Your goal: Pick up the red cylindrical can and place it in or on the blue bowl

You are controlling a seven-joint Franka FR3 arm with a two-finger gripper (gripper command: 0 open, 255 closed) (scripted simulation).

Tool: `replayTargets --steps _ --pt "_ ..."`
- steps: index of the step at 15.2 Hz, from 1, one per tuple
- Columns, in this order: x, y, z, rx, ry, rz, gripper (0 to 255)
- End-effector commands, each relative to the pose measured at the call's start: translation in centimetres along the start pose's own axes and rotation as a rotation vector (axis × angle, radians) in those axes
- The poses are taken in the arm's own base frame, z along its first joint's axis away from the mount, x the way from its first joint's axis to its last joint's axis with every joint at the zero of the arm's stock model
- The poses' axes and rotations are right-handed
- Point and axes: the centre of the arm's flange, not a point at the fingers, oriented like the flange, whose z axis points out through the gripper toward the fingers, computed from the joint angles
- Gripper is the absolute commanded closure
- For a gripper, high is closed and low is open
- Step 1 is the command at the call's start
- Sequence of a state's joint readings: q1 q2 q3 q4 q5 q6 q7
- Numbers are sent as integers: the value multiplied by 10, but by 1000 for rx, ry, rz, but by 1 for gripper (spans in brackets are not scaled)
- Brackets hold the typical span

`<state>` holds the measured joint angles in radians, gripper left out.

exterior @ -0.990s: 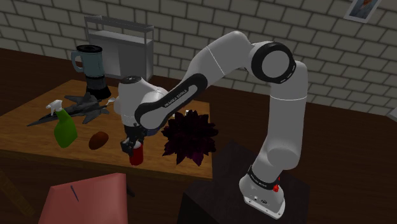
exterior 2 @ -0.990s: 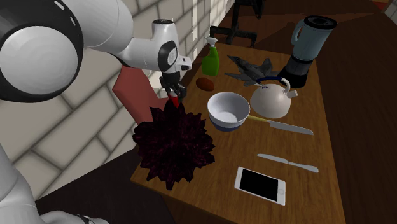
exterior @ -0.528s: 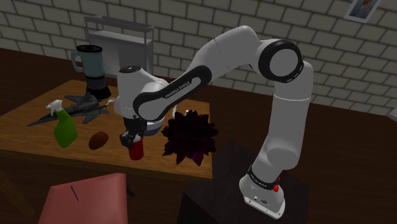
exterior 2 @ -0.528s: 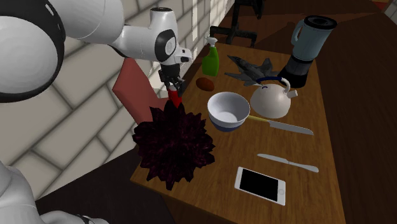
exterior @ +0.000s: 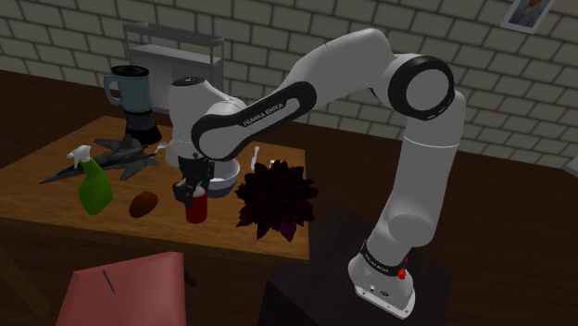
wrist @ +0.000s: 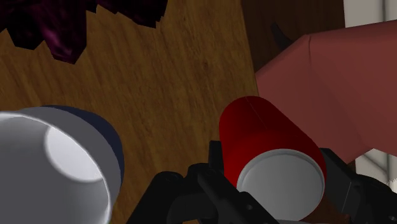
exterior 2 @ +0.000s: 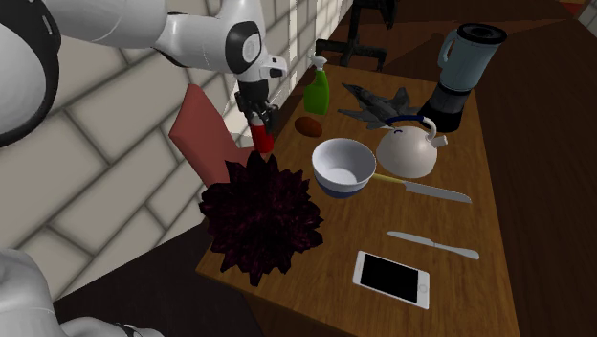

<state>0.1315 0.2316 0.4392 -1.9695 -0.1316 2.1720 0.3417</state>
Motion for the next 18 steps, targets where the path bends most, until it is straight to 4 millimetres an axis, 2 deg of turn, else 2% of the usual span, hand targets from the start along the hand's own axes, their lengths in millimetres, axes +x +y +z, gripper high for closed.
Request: replayTargets --steps 1,18 --pt "1 1 -11 0 0 0 255" --pt "0 1 -96 0 0 0 255"
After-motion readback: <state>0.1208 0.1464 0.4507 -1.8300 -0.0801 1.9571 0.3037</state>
